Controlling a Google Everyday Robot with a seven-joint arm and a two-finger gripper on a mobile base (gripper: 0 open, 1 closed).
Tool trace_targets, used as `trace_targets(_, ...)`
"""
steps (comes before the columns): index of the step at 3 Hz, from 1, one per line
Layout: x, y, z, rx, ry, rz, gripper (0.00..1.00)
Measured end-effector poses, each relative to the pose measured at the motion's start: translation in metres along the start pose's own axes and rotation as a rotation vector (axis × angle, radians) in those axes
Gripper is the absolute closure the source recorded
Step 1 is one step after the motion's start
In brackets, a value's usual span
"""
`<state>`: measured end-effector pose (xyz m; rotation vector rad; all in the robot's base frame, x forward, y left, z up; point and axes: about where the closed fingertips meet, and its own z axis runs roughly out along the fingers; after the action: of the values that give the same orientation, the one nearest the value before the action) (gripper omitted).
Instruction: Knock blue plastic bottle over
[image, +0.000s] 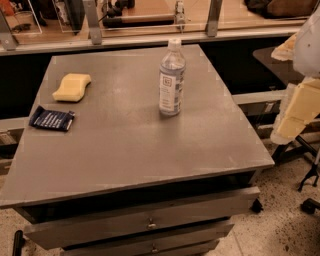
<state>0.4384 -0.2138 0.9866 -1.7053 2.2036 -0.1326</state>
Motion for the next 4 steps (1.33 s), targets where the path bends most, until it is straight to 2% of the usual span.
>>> trace_targets(1, -0.002, -0.004, 0.000, 0.007, -0.012, -0.001, 0.00)
trace_targets(2, -0.014, -0.035, 0.004, 0.042, -0.096, -0.013, 0.00)
trace_targets(3, -0.059, -0.074, 0.031, 0.053, -0.260, -0.041, 0.00)
trace_targets(4, -0.115, -0.101, 0.065, 0.000, -0.470, -0.035, 0.00)
